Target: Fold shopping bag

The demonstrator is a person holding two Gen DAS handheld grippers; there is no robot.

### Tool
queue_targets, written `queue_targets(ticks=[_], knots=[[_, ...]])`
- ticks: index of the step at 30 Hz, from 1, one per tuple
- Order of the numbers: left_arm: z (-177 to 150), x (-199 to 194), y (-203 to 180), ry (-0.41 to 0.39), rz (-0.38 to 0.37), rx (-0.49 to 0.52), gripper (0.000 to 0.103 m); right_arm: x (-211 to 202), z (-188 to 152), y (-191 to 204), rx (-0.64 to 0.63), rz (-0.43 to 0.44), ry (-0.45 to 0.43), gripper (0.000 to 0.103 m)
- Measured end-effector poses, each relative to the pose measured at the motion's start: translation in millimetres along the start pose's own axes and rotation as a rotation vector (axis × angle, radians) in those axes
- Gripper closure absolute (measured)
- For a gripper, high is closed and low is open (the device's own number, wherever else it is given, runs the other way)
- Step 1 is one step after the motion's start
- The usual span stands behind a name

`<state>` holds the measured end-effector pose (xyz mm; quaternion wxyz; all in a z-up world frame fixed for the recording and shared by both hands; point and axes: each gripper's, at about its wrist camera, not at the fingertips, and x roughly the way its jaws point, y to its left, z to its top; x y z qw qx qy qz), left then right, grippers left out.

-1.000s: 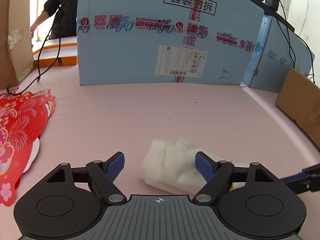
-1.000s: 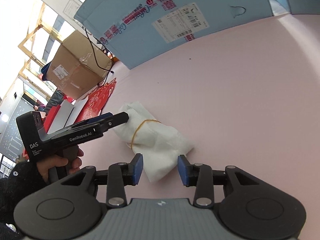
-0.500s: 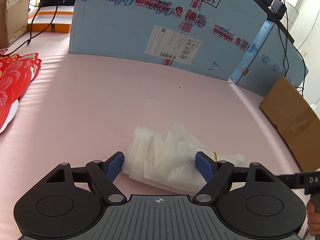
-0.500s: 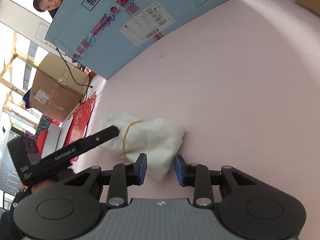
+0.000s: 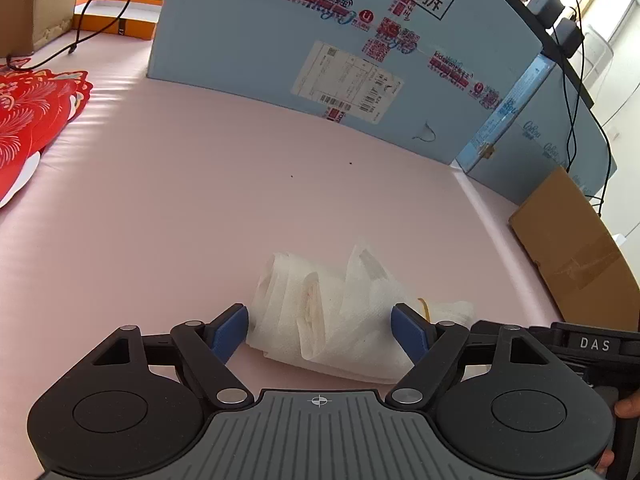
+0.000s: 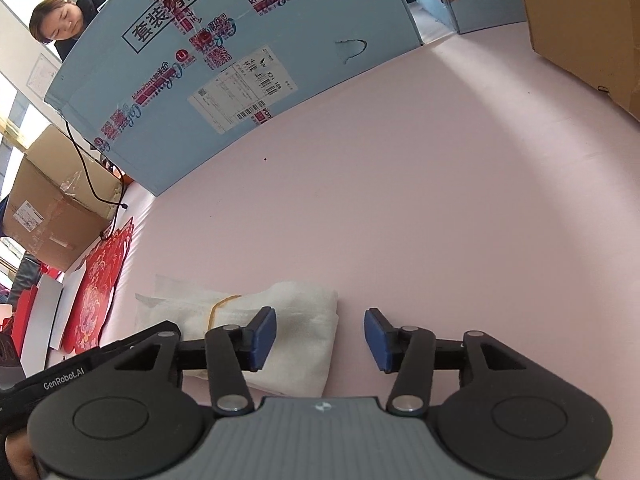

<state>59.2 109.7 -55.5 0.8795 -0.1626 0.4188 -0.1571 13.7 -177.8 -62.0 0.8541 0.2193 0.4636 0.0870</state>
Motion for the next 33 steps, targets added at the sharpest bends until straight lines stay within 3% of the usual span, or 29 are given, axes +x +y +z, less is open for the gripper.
queue_targets(ticks=[3,11,17,22,28,33], knots=[[1,2,1,-0.001,-0.022,-0.012,0.014,-2,-4,-1,0.042,0.013,0.006,0.041],[1,8,-4,0.002,-0.017,0.007,0.010,0,-9,12,0.027,0.006,0.029,0.033],[3,8,-2,0.005,-0.020,0.010,0.009,3,-12,21,0.031,0.029,0.054,0.033],[6,3,3,-0.041,0.032,0.005,0.005,3,-12,21,0.034,0.034,0.054,0.033],[9,-1,12,-0.030,0.046,-0.014,0.005,3,-10,17,0.053,0.036,0.050,0.039],[7,-3,12,-0.004,-0.009,-0.037,0.005,4,-9,15,0.068,0.035,0.051,0.040]])
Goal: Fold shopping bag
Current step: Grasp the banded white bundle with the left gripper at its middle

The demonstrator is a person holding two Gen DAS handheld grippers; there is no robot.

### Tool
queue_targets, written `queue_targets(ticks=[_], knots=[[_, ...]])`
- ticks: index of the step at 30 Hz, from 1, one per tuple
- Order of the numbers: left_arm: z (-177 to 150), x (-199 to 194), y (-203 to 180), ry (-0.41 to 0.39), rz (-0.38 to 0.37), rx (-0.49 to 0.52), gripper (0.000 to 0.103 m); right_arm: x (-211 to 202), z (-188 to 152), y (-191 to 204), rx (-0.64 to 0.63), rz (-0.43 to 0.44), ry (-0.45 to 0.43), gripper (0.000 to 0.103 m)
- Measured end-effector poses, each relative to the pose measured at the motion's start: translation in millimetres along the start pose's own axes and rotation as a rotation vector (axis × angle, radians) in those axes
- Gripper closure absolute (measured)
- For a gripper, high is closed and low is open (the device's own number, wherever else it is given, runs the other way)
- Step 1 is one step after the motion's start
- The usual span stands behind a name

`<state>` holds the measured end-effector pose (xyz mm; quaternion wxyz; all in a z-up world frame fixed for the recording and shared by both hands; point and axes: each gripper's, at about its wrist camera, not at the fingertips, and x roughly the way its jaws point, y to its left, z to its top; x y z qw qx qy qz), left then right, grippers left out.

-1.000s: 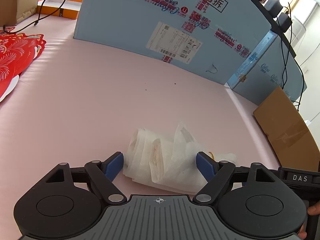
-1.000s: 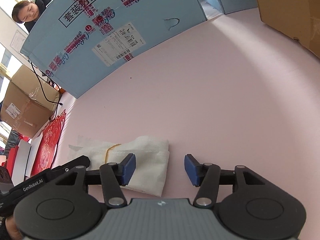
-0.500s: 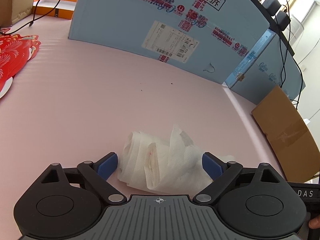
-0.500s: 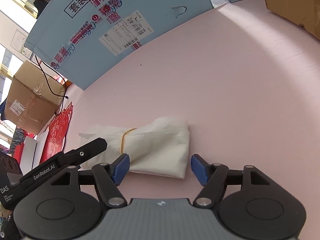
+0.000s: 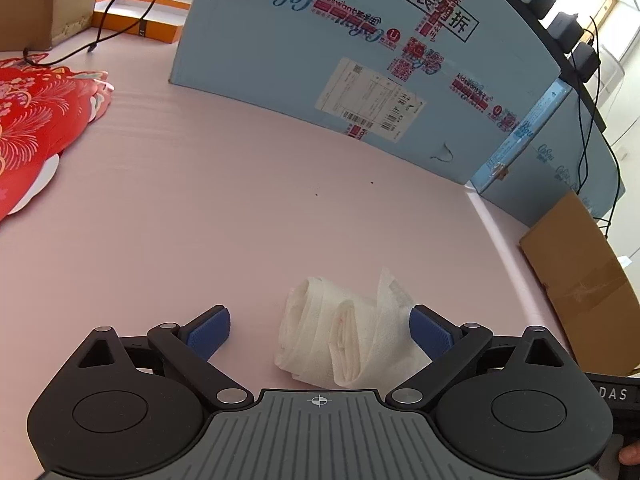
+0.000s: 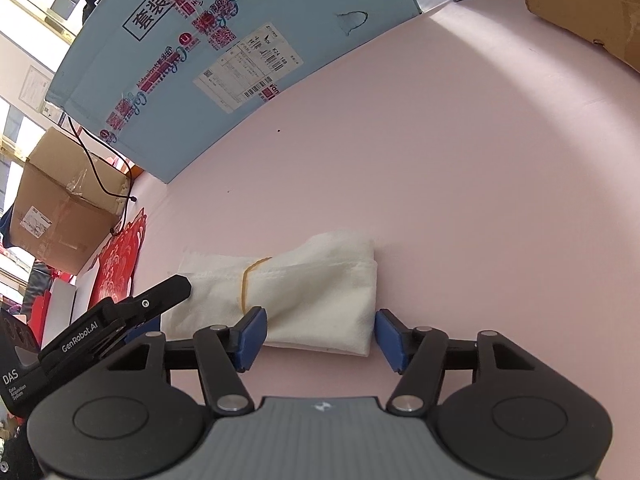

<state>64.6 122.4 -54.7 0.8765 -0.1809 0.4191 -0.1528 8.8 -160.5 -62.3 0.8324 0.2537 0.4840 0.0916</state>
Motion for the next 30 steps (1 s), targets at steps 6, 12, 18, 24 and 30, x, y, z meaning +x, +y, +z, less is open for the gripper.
queue_targets(ticks=[6,12,18,24,30], knots=[[-5,9,-15,0.017,0.045,0.094,0.000,4,2,2,-0.029,-0.003,0.014,0.037],[-12,13,-24,-0.003,0.089,0.146,0.000,6,0,6,-0.049,0.003,0.017,0.027],[-5,7,-20,0.006,0.120,0.098,0.000,5,2,7,-0.039,0.001,0.021,0.027],[-7,4,-14,-0.004,0.133,0.075,0.000,-3,5,5,-0.110,-0.137,-0.056,0.036],[-12,10,-23,0.004,0.099,0.085,0.000,3,3,-3,-0.030,0.025,-0.022,0.039]])
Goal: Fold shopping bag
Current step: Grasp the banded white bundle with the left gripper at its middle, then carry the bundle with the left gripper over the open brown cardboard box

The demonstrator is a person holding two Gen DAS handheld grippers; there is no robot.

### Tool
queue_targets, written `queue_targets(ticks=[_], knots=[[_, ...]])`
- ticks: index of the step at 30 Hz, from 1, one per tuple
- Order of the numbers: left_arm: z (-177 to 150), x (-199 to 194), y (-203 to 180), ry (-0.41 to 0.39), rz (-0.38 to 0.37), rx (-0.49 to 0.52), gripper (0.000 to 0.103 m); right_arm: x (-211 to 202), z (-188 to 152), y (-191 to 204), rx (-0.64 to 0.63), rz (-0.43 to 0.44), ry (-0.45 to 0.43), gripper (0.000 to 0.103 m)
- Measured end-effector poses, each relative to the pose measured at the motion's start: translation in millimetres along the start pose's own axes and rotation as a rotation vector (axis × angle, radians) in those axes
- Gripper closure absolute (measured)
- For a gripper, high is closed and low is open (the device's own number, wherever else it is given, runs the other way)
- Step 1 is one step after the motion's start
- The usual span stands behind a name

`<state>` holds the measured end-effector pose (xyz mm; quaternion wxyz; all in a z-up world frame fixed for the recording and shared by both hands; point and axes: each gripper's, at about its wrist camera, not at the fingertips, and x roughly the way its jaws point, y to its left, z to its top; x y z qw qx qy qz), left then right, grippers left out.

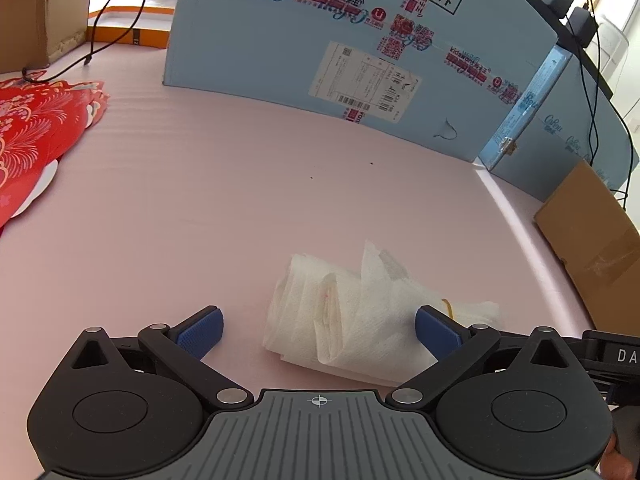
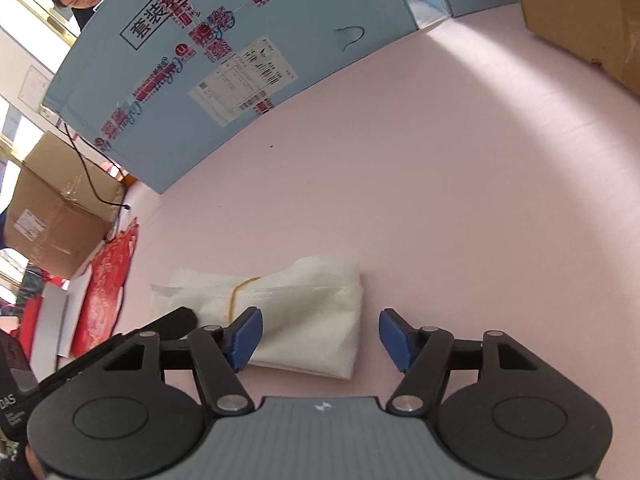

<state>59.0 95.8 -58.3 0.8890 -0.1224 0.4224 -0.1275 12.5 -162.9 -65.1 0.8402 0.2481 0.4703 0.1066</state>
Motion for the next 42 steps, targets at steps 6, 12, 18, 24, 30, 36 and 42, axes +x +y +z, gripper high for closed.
queue_targets(ticks=[6,12,18,24,30,36,42], knots=[[-1,2,-9,0.001,0.041,0.020,0.007,3,-1,-1,0.018,-0.010,-0.006,0.080],[2,-5,-10,-0.006,0.047,-0.021,0.032,-1,2,-1,-0.019,-0.021,-0.031,0.085],[-1,-13,-37,-0.021,0.028,-0.013,0.036,-24,11,-17,-0.048,-0.003,-0.075,0.086],[-1,-20,-94,-0.064,0.040,0.017,0.036,-61,26,-45,-0.106,0.026,-0.124,0.086],[-3,-31,-151,-0.132,0.040,0.015,0.036,-108,47,-82,-0.178,0.069,-0.173,0.086],[-6,-51,-212,-0.236,0.028,0.011,0.036,-161,61,-110,-0.266,0.112,-0.245,0.086],[2,-60,-273,-0.316,-0.011,0.076,0.036,-217,79,-142,-0.251,0.161,-0.344,0.086]])
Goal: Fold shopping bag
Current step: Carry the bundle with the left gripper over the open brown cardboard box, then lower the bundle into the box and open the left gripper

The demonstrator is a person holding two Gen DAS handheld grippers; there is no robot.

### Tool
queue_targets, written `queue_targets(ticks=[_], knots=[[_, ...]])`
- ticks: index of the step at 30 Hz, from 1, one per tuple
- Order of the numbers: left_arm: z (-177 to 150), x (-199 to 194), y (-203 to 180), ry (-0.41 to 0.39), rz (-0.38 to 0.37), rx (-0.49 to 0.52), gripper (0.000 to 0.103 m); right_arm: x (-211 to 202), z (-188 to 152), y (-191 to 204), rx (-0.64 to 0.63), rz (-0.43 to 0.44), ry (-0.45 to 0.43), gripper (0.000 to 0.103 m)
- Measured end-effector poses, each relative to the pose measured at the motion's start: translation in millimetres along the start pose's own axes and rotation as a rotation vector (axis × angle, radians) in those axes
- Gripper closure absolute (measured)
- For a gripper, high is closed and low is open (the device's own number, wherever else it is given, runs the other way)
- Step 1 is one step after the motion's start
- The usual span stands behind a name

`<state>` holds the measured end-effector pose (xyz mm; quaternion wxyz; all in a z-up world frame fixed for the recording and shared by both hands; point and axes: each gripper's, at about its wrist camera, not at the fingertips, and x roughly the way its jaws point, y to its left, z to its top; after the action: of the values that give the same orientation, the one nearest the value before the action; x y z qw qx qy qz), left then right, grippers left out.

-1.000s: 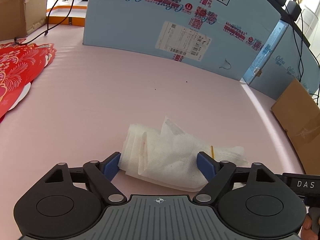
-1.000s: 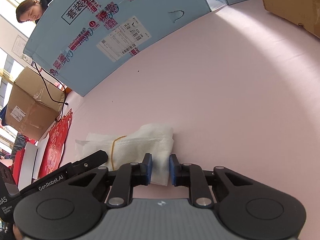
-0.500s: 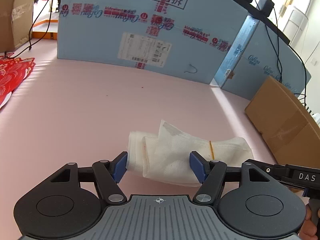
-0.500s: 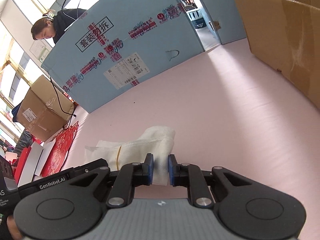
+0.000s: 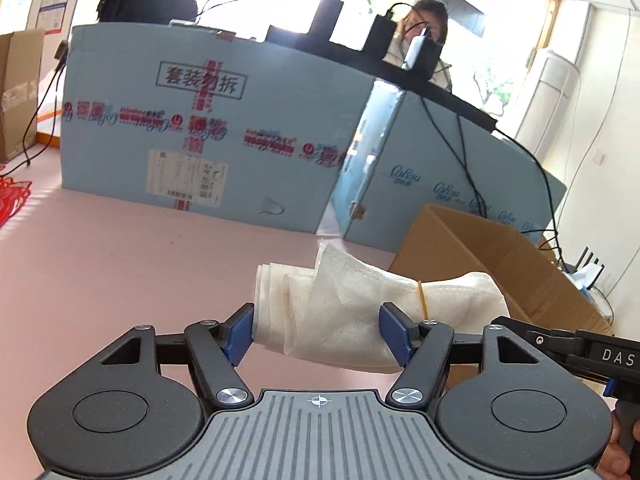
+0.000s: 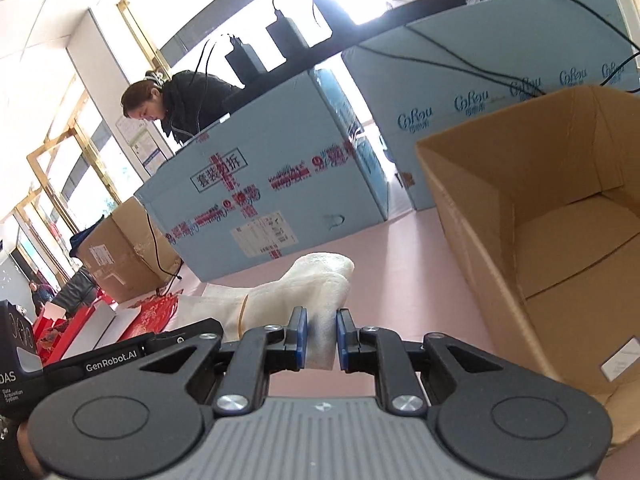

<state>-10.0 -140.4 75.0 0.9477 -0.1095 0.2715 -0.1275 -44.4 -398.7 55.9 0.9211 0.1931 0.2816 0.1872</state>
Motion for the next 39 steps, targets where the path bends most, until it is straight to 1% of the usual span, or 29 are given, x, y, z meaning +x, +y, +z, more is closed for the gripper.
queue_targets(ticks=[3,7,10,13,15,16,18,22,23,24,26,27,29,30,32,35,39], knots=[[7,6,-26,-0.028,-0.041,0.039,0.036,-22,14,-18,0.017,-0.008,-0.065,0.086],[18,29,-68,-0.044,-0.116,0.101,0.036,-45,34,-46,0.048,-0.046,-0.134,0.086],[26,55,-103,-0.040,-0.186,0.148,0.036,-62,48,-73,0.087,-0.104,-0.188,0.085],[28,87,-138,-0.017,-0.220,0.180,0.036,-73,61,-96,0.098,-0.174,-0.224,0.084],[25,101,-157,-0.003,-0.236,0.205,0.036,-76,67,-111,0.098,-0.227,-0.222,0.083],[24,111,-166,0.016,-0.242,0.216,0.036,-77,70,-119,0.098,-0.253,-0.222,0.083],[20,129,-184,0.056,-0.255,0.238,0.036,-77,73,-134,0.111,-0.302,-0.212,0.083],[7,156,-201,0.152,-0.248,0.281,0.036,-70,74,-159,0.126,-0.373,-0.163,0.082],[4,160,-203,0.169,-0.242,0.291,0.036,-67,74,-165,0.131,-0.386,-0.140,0.082],[-1,169,-207,0.209,-0.228,0.309,0.036,-67,73,-169,0.133,-0.392,-0.124,0.082],[-6,176,-208,0.254,-0.218,0.327,0.036,-58,74,-180,0.138,-0.408,-0.077,0.082],[-9,181,-210,0.274,-0.208,0.342,0.034,-54,74,-183,0.136,-0.418,-0.056,0.082],[-14,183,-213,0.285,-0.187,0.376,0.033,-47,72,-187,0.133,-0.423,-0.016,0.081],[-15,186,-214,0.300,-0.178,0.393,0.033,-42,72,-189,0.129,-0.425,0.002,0.078],[-18,190,-217,0.333,-0.148,0.438,0.032,-34,72,-190,0.123,-0.430,0.034,0.078],[-22,194,-220,0.350,-0.122,0.478,0.031,-24,72,-192,0.124,-0.435,0.078,0.076],[-26,196,-223,0.365,-0.111,0.527,0.029,-14,70,-186,0.082,-0.470,0.126,0.074]])
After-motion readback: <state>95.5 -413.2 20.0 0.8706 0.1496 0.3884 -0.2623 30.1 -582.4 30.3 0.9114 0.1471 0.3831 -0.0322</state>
